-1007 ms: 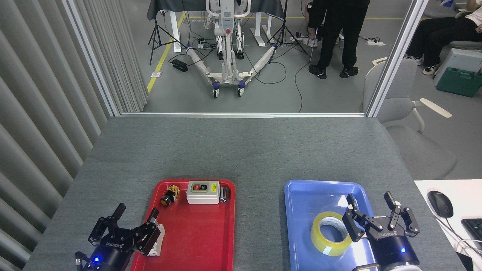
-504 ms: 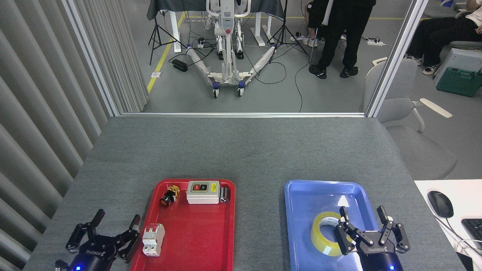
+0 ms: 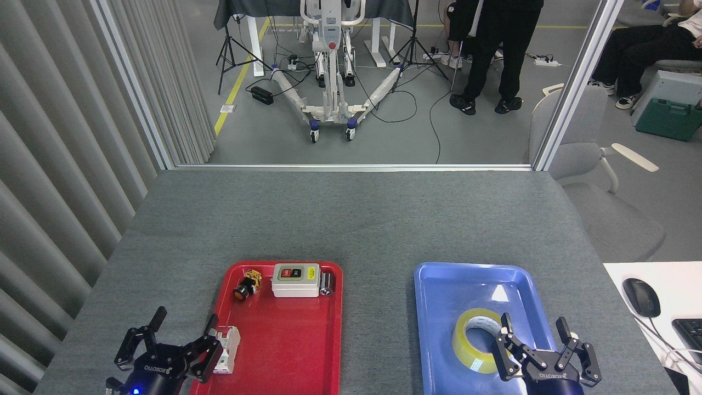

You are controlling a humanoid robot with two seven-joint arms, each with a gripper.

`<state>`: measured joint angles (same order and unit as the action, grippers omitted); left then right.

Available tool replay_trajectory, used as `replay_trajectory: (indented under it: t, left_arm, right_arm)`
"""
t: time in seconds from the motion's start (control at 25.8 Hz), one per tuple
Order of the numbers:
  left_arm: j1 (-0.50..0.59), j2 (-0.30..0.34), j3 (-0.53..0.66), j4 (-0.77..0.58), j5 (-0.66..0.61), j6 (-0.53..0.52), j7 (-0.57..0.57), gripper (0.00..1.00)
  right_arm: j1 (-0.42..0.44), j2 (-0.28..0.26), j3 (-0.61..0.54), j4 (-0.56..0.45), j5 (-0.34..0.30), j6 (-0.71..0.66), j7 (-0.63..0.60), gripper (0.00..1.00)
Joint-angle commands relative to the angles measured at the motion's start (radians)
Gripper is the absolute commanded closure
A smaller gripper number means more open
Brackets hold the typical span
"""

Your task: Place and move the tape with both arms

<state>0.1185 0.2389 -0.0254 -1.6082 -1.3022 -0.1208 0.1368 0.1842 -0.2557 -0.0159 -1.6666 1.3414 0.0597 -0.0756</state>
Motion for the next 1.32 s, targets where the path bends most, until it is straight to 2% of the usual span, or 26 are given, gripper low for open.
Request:
replay_trajectory:
  t: [0.0, 0.23, 0.35, 0.5, 0.85, 1.05, 1.28]
  left_arm:
    - [-0.005, -0.001, -0.051, 0.007, 0.014, 0.001, 0.003, 0.00]
    - [-0.023, 0.000, -0.059, 0.031, 0.115, 0.015, -0.042, 0.00]
    - [0.018, 0.002, -0.065, -0.005, 0.113, 0.009, -0.016, 0.00]
    - [0.078, 0.036, -0.031, -0.055, 0.115, 0.009, 0.030, 0.00]
    - [0.067, -0.009, -0.051, -0.021, 0.115, -0.016, 0.035, 0.00]
    - [0.052, -0.016, -0.034, -0.022, 0.121, -0.019, 0.035, 0.00]
    - [0.056, -0.056, -0.030, -0.033, 0.116, -0.017, 0.032, 0.00]
  right_arm:
    - [0.009, 0.003, 0.004, -0.005, -0.001, 0.012, 0.020, 0.01]
    - [0.011, 0.004, 0.004, -0.007, -0.001, 0.011, 0.028, 0.01]
    - [0.011, 0.006, 0.005, -0.007, 0.001, 0.011, 0.028, 0.01]
    - [0.011, -0.002, 0.005, -0.007, -0.001, 0.017, 0.028, 0.01]
    - [-0.003, -0.036, 0.019, -0.005, -0.013, 0.006, 0.028, 0.00]
    - [-0.003, -0.033, 0.034, -0.007, -0.013, 0.000, 0.030, 0.00]
    - [-0.005, -0.034, 0.034, -0.007, -0.013, -0.035, 0.030, 0.00]
